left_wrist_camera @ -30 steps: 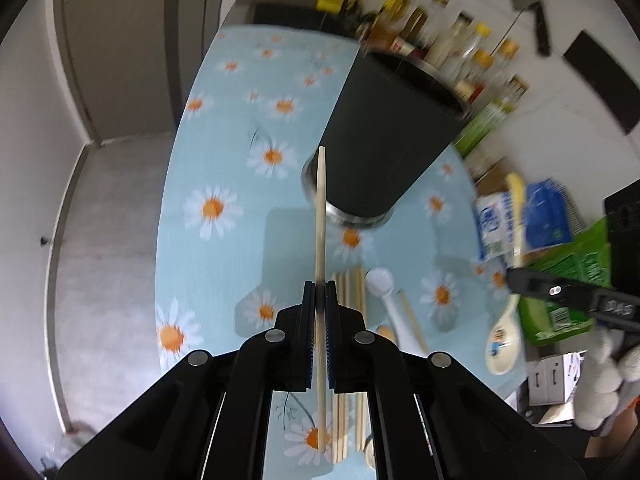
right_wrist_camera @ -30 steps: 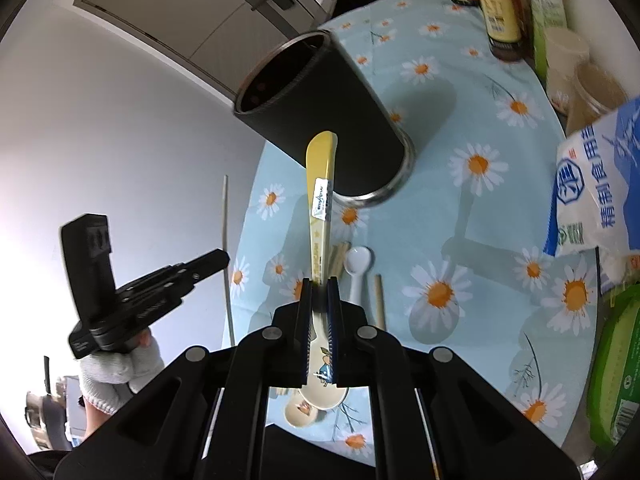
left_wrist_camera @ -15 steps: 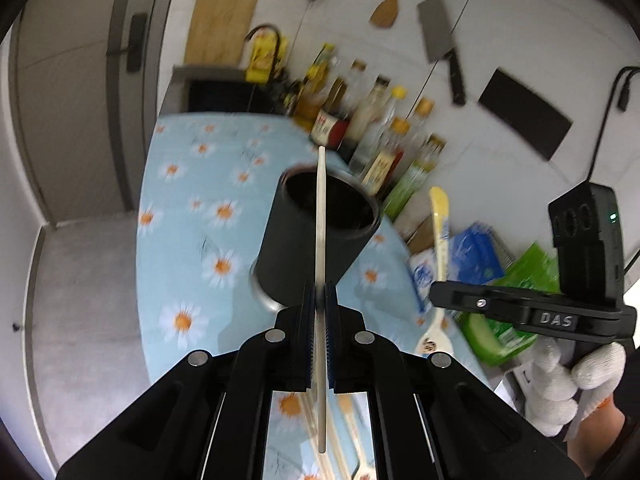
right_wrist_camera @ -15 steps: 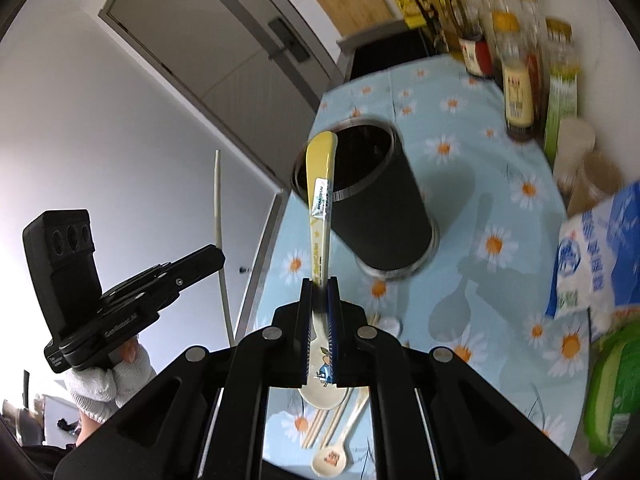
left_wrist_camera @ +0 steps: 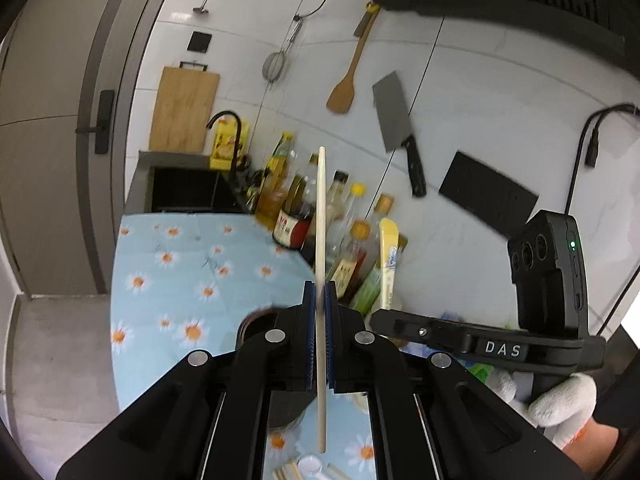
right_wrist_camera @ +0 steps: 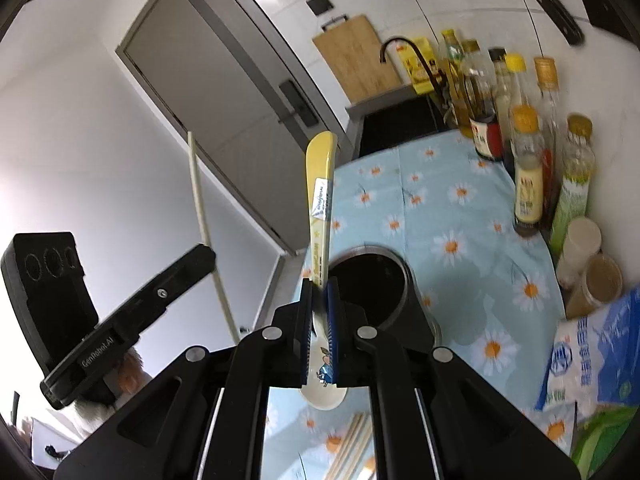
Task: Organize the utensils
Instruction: 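Carry the spoon with the right tool and chopstick with the left tool over the black holder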
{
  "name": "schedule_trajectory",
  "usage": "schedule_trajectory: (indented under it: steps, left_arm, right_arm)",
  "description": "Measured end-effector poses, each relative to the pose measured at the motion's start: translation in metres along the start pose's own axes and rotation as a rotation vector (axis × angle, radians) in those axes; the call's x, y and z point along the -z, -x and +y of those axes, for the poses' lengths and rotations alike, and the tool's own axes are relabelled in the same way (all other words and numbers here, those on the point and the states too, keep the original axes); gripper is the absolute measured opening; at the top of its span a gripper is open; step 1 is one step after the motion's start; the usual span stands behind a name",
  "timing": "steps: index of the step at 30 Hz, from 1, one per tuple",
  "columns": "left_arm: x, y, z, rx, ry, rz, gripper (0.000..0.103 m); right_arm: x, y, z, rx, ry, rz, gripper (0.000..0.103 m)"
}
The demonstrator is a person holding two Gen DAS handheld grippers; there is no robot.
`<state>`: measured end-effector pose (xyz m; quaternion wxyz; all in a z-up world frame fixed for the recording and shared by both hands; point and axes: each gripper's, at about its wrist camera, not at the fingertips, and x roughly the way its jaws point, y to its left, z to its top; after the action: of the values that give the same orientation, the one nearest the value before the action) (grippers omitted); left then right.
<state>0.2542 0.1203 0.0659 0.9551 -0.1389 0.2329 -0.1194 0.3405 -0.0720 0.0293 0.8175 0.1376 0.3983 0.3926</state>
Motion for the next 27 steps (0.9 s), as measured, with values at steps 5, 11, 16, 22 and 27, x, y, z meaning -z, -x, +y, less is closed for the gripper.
schedule_trajectory:
  steps: [5, 11, 16, 22, 27]
  left_arm:
    - [-0.017, -0.008, 0.008, 0.014, 0.018, -0.052, 0.004]
    - [-0.025, -0.014, 0.013, 0.019, -0.003, -0.143, 0.004]
    - [-0.017, -0.028, 0.019, -0.002, -0.001, -0.158, 0.004]
    - [0.001, -0.048, 0.032, -0.011, 0.034, -0.13, 0.004]
    - [0.012, -0.056, 0.042, -0.018, 0.061, -0.119, 0.004]
  right_arm:
    - [-0.02, 0.003, 0.011, 0.004, 0.046, -0.088, 0.008]
    - [-0.033, -0.007, 0.009, 0.011, 0.09, -0.15, 0.008]
    - [-0.03, -0.028, 0.001, 0.015, 0.094, -0.147, 0.008]
    - [-0.018, -0.048, -0.007, 0.058, 0.089, -0.116, 0.008]
    - [-0.007, -0.061, -0.01, 0.073, 0.095, -0.083, 0.008]
